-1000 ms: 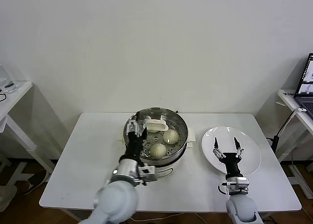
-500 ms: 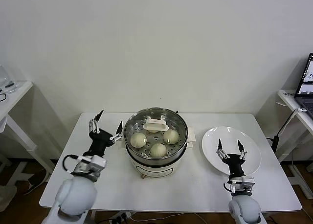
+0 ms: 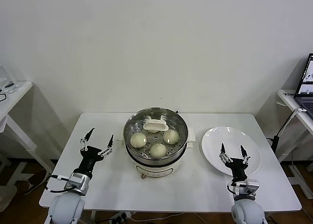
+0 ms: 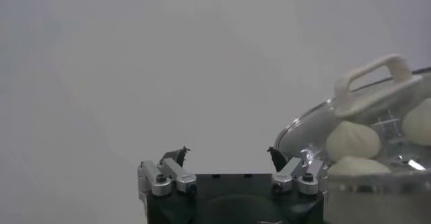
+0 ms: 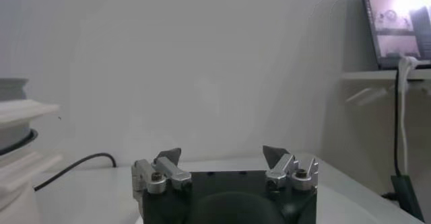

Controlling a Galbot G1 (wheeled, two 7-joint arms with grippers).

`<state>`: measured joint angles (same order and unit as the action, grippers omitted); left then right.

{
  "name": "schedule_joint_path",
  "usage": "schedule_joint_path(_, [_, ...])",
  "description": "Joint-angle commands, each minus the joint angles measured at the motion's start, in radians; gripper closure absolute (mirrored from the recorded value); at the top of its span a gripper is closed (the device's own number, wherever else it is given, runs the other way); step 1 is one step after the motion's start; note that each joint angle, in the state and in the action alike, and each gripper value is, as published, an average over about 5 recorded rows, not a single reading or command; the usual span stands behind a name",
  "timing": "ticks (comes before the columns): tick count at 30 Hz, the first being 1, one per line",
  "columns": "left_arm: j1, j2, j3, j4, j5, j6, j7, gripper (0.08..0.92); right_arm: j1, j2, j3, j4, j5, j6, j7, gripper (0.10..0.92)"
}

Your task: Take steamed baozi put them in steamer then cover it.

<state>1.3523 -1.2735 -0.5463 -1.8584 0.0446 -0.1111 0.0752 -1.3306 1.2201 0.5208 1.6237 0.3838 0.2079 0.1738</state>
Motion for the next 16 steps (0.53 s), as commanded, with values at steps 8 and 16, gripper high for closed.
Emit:
schedule_joint_path(8, [0.068,-0.026,-0.063,0.105,-0.042,-0.25,-0.016,0.177,-0.06,0.017,0.011,0.047,-0.017,-0.011,-0.006,0.203])
schedule_joint_path(16, [0.085,-0.028,-0.062,0.106,-0.013,-0.271,-0.031,0.177,-0.077,0.013,0.023,0.046,-0.025,0.008,-0.01,0.203])
